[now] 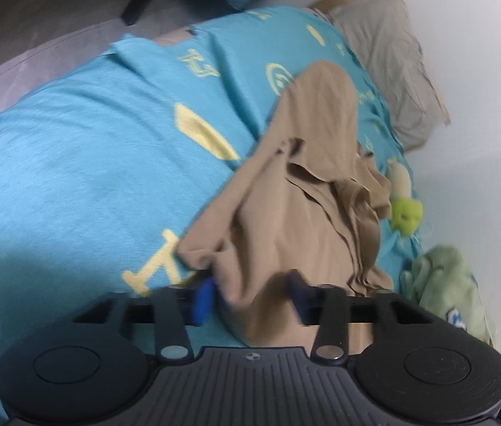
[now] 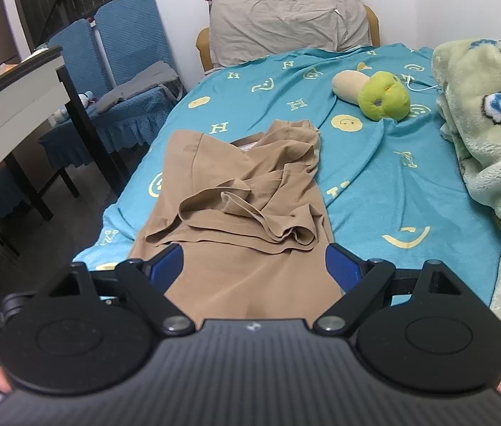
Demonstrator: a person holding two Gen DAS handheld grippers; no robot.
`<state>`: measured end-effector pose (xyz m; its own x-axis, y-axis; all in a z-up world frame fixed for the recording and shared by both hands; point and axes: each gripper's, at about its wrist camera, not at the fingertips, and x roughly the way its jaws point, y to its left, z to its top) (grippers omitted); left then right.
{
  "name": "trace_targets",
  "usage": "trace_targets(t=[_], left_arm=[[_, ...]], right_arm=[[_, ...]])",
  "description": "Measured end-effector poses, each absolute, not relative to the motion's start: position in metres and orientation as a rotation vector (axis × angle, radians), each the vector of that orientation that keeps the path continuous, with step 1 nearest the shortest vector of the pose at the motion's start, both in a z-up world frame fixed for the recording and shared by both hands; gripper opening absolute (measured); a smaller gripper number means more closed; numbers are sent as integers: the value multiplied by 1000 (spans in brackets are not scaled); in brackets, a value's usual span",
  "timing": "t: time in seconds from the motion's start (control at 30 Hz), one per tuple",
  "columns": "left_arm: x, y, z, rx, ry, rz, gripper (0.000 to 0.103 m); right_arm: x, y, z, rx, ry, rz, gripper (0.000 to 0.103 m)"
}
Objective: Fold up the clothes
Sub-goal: 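Grasp the folded shirt end with the left gripper, then the right gripper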
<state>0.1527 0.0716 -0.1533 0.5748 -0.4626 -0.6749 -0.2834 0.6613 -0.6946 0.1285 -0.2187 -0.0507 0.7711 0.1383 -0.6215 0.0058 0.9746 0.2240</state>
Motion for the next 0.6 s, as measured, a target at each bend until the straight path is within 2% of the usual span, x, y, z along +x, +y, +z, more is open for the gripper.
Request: trace_targets(t=[0.03, 0.2, 0.27, 0.3, 0.33, 0.4, 0.47, 0.53, 0.6], left_arm=[[152, 72, -154, -884, 983, -118, 20], [151, 76, -156, -912, 977, -94, 19], [153, 75, -159, -925, 1001, -98, 26], [154, 75, -161, -936, 1009, -105, 36], [155, 74, -163, -948, 1013, -112, 41], [160, 74, -166, -961, 1019, -130, 41], [166, 74, -168, -981, 1013, -142, 37], [168, 75, -171, -992, 1003, -120, 17], [167, 75, -174, -997, 1000, -112, 15]], right_arm=[[128, -219, -51, 217, 688, 70, 89], [129, -219, -53, 207, 695, 57, 89], [130, -219, -54, 202, 698, 54, 89], [130, -218, -54, 198, 699, 52, 89], [130, -218, -54, 195, 700, 51, 89], [130, -217, -55, 192, 702, 51, 89], [130, -215, -55, 186, 702, 51, 89], [130, -213, -56, 175, 703, 51, 89], [130, -212, -56, 169, 707, 50, 89]])
